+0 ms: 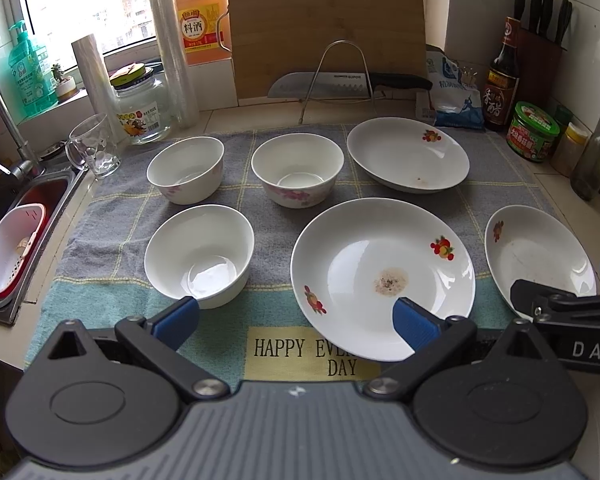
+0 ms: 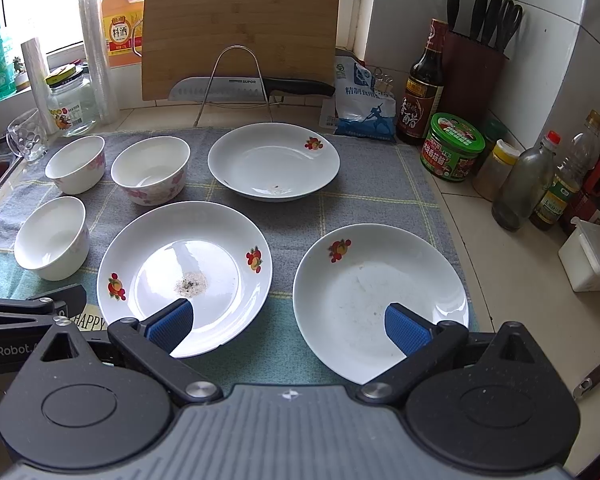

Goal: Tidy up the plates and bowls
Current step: 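Move the left tool toward the white flower-print plates on the towel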

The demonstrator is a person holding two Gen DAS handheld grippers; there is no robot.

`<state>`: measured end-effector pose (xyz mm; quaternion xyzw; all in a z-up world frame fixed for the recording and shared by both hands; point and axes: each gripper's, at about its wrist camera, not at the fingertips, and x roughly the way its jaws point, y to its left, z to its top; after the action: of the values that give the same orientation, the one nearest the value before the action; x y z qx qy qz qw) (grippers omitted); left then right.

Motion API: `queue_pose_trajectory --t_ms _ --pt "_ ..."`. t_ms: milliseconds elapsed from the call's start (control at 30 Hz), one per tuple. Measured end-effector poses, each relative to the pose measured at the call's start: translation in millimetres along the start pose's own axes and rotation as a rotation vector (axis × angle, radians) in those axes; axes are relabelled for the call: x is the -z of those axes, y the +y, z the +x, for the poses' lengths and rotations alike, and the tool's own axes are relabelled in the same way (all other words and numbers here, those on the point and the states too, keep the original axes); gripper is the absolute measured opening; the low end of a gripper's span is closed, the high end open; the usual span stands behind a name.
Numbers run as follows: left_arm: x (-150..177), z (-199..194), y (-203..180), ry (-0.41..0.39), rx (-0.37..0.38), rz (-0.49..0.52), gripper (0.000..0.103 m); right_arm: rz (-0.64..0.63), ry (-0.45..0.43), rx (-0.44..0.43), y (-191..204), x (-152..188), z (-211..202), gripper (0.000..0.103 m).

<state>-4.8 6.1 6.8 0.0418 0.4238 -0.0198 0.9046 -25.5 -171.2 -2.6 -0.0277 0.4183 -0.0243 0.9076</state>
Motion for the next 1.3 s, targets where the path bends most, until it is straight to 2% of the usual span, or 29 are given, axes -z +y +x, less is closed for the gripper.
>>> queue_pose_trajectory --t_ms 1300 --pt "-1.1 0.2 -1.2 -0.003 -0.004 0.006 0.102 -0.004 -0.004 0.002 -0.4 -3.1 -1.2 0.103"
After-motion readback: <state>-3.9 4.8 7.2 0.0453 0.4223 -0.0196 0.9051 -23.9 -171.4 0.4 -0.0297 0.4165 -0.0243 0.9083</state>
